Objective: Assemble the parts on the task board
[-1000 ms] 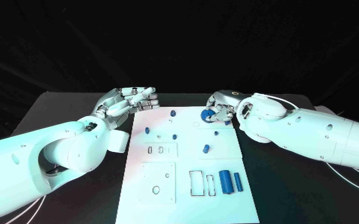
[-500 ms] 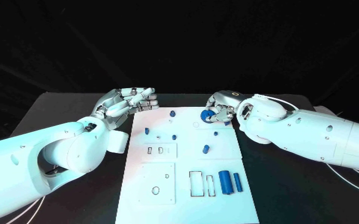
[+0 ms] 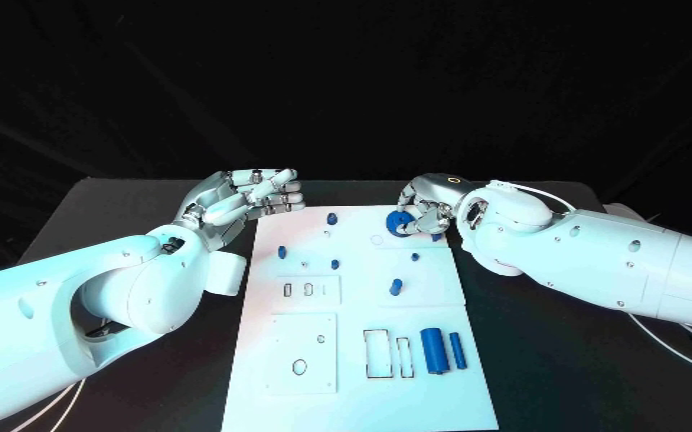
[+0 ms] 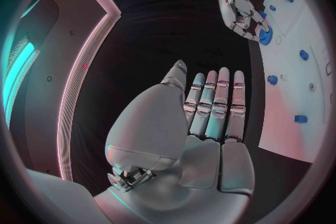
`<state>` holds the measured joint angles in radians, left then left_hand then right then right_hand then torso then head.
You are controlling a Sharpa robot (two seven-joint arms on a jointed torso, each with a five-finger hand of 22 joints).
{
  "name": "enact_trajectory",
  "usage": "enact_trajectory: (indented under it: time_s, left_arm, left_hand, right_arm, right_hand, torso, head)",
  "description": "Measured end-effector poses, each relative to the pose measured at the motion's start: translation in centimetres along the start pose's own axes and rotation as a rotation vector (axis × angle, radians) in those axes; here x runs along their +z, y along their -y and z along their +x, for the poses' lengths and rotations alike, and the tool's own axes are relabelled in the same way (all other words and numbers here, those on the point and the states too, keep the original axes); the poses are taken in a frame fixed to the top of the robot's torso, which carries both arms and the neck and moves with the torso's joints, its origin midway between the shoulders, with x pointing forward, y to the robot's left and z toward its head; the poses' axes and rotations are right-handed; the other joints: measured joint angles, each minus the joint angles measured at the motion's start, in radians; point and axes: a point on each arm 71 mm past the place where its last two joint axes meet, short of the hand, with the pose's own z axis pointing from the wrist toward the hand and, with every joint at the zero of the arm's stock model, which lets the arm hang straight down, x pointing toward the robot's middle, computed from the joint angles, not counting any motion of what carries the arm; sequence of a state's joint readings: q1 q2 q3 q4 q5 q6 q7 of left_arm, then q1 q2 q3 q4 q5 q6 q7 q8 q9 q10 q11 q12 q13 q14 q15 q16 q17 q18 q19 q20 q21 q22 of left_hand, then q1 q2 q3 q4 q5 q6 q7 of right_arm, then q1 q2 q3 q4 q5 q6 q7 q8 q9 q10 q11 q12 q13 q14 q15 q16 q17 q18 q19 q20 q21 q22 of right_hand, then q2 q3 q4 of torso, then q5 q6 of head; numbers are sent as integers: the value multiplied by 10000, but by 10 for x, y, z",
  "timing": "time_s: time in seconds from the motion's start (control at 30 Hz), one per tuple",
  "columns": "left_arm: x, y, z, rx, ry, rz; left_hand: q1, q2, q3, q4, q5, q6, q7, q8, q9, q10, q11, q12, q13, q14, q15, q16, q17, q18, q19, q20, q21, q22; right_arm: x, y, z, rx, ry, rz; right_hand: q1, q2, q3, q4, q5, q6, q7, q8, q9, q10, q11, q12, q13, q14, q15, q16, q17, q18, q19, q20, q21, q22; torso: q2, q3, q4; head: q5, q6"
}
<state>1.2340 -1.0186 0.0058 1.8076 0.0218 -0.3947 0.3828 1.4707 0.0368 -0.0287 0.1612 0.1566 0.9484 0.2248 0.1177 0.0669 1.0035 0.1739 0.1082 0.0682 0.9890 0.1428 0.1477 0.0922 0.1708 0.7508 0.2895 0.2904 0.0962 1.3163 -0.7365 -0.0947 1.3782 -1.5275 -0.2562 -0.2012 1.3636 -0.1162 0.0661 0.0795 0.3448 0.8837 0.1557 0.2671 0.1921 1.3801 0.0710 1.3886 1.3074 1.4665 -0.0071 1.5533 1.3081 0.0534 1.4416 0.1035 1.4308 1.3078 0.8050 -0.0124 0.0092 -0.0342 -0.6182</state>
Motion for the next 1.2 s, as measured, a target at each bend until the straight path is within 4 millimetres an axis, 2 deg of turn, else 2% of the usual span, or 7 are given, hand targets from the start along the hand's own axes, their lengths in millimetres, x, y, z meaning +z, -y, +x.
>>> enact_trajectory:
  time_s: [0.4, 0.63, 0.73, 0.97, 1.1, 1.2]
  left_arm:
    - [0, 0, 0, 1, 3, -28]
    - [0, 0, 0, 1, 4, -42]
    - [0, 0, -1, 1, 6, -47]
    - [0, 0, -1, 2, 9, -63]
    - [0, 0, -1, 2, 9, -69]
    - [0, 0, -1, 2, 10, -72]
  left_hand:
    - [0, 0, 0, 0, 0, 0, 0, -38, 0, 0, 0, 0, 0, 0, 0, 0, 0, 0, 0, 0, 0, -10]
    - [0, 0, 0, 0, 0, 0, 0, -38, 0, 0, 0, 0, 0, 0, 0, 0, 0, 0, 0, 0, 0, -10]
    - [0, 0, 0, 0, 0, 0, 0, -38, 0, 0, 0, 0, 0, 36, 36, 0, 0, 1, 0, 0, 0, -9]
    - [0, 0, 0, 0, 0, 0, 0, -37, 0, 37, 36, 0, 0, 35, 36, 0, 0, 0, 0, 0, 0, -8]
    - [0, 0, 0, 0, 0, 0, 0, -37, 0, 37, 36, 0, 0, 35, 35, 0, 0, 0, 0, 0, 0, -8]
    - [0, 0, 0, 0, 0, 0, 0, -37, 0, 37, 35, 0, 0, 35, 36, 0, 0, 0, 0, 0, 0, -8]
  right_arm:
    - [0, 1, 0, 1, -96, 49]
    - [1, 1, -1, 12, -266, 75]
    - [1, 2, -2, 6, -329, 100]
    - [2, 2, -3, -1, -413, 142]
    - [2, 2, -3, 9, -403, 153]
    - [1, 0, -2, 9, -363, 145]
  right_hand:
    - [-40, -39, 44, 92, 0, -67, -5, -1, -10, -36, 36, -2, 0, 0, 0, 39, -1, 1, 0, 0, 0, -2]
    - [-41, -38, 114, 162, 101, 43, -47, 119, 19, -33, 32, 11, -1, 0, -1, 39, -2, 1, 0, 0, 0, -3]
    - [-82, 3, 141, 188, 209, 154, -78, 184, 17, 39, -40, 53, -1, 0, -1, 39, -2, 1, -1, 0, 0, -3]
    - [-83, 2, 301, 224, 479, 304, -156, 219, 22, 75, -76, 92, -1, 0, -1, 39, -3, 1, -1, 0, 0, -4]
    - [-80, 5, 423, 212, 590, 403, -149, 224, 26, 130, -131, 161, -1, 0, -1, 39, -3, 1, -1, 0, 0, -4]
    - [-17, 125, 680, 183, 680, 475, -180, 266, 20, 440, -182, 452, -1, 0, -1, 85, -3, 1, 112, -93, 138, -4]
  torso:
    - [2, 1, -1]
    - [2, 1, 0]
    - [2, 1, 0]
    - [2, 0, 5]
    - [1, 0, 11]
    - [-1, 1, 11]
  head:
    - [-29, -8]
    - [-38, -35]
    - [-46, -40]
    - [-53, -55]
    - [-55, -57]
    - [-54, -57]
